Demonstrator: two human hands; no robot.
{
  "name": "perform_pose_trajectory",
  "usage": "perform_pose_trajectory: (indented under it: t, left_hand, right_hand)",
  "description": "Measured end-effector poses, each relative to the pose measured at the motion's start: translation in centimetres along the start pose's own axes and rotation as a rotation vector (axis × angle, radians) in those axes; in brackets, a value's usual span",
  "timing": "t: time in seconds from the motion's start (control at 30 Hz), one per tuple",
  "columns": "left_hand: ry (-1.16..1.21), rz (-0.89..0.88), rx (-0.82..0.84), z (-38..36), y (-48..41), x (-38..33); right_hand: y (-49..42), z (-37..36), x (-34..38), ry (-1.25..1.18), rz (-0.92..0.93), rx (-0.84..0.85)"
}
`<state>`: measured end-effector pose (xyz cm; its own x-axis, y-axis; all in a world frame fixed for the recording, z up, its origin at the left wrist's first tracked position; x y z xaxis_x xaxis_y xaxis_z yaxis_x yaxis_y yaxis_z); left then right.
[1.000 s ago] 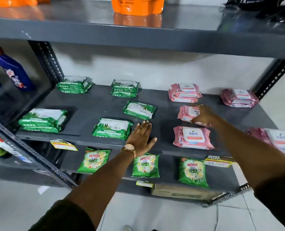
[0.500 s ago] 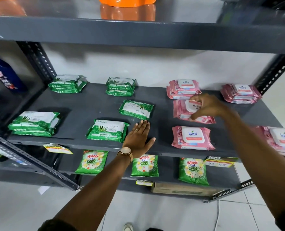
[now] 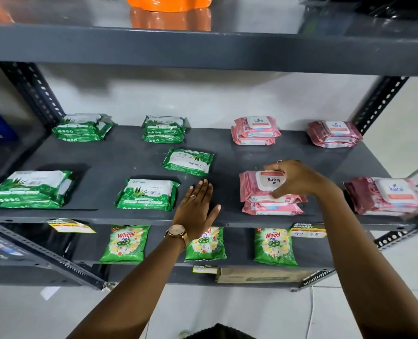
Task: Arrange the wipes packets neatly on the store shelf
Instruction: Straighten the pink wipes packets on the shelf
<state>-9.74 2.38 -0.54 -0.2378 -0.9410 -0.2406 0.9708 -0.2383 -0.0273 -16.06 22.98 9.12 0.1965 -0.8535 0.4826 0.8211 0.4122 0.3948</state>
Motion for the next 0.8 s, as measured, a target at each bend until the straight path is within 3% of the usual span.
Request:
perform_pose_trajectory:
  t: [0.33, 0.43, 0.57, 0.67, 0.8]
  left_hand:
    - [-0.047, 0.008, 0.021, 0.0, 0.0, -0.1]
    - [-0.054, 0.013, 0.027, -0.1, -0.1, -0.1]
    - [-0.057, 0.010, 0.009, 0.1, 0.0, -0.2]
    - [-0.050, -0.006, -0.020, 0.5, 0.2, -0.4]
    - [-0.042, -0.002, -0.022, 0.5, 0.3, -0.3]
  right_hand:
    - [3.5, 2.9, -0.1, 0.233, -0.406, -0.364]
    - [3.6, 3.3, 0.5, 0.186, -0.253, -0.360]
    - [1.8, 0.3, 3.3, 0.445, 0.088, -0.059]
    - [0.8, -1.7, 3.4, 0.498, 0.157, 0.054]
    - [0.3, -1.6, 2.7, 0.469, 0.171, 0.058]
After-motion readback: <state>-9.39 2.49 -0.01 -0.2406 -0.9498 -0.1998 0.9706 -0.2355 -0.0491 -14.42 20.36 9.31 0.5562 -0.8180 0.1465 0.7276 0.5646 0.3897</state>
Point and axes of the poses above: each hand's wrist, its own y-axis away from the middle knuckle, its own z-axis out of the back of the hand, x = y × z, the point moved 10 cm from there along -y, towards the middle knuckle, and after that the axes turned 9 degrees about x, right-handed, at the moved point
